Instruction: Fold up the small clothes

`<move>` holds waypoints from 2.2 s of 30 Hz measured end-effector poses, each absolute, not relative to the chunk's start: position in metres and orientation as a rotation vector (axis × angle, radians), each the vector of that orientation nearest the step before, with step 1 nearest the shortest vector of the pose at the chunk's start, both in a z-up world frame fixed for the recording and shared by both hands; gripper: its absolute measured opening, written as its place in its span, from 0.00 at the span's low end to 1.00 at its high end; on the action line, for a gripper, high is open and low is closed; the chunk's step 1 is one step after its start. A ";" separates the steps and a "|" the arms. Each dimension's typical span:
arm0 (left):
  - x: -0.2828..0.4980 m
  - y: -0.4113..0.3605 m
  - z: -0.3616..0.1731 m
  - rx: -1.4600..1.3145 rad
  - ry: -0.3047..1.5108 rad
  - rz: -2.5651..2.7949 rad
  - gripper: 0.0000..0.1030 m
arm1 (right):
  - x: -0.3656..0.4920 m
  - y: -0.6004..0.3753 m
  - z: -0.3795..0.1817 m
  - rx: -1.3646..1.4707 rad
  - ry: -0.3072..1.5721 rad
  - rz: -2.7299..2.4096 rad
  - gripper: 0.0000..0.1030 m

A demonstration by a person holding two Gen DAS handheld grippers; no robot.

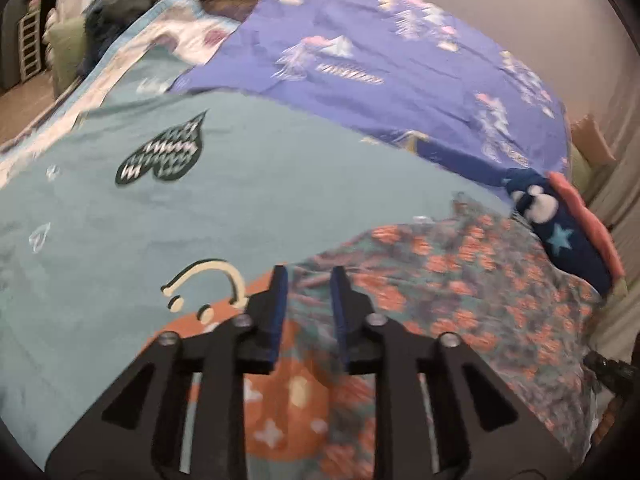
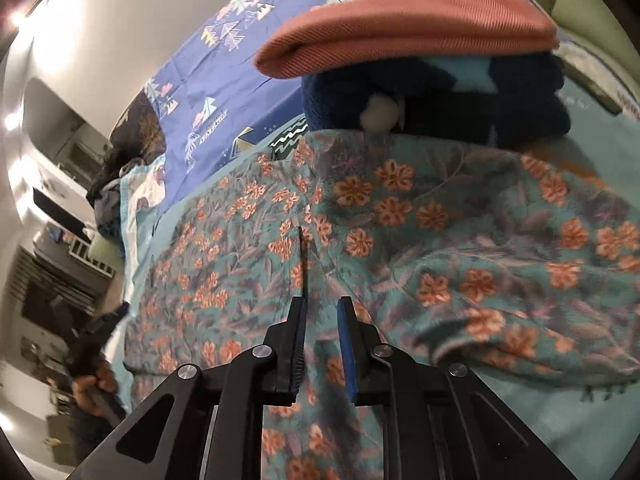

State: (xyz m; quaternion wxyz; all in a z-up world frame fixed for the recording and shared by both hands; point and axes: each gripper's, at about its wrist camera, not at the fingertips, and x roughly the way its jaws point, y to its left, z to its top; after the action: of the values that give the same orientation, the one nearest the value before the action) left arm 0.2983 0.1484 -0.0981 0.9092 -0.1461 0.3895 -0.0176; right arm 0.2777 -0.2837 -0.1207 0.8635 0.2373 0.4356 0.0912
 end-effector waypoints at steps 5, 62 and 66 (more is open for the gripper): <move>0.265 0.124 -0.086 -0.156 0.788 -0.165 0.45 | 0.247 -0.317 -0.123 0.556 0.891 0.127 0.23; 0.200 -0.028 -0.068 0.003 0.855 -0.406 0.59 | 0.201 -0.352 -0.079 0.487 0.838 0.137 0.48; 0.219 -0.076 -0.069 0.037 0.866 -0.546 0.63 | 0.219 -0.361 -0.086 0.504 0.896 0.181 0.48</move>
State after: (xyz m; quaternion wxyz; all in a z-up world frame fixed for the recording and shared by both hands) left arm 0.2193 -0.0756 -0.0692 0.8715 0.0179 0.4145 -0.2613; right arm 0.2194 -0.3605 -0.0856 0.8668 0.2409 0.4281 0.0863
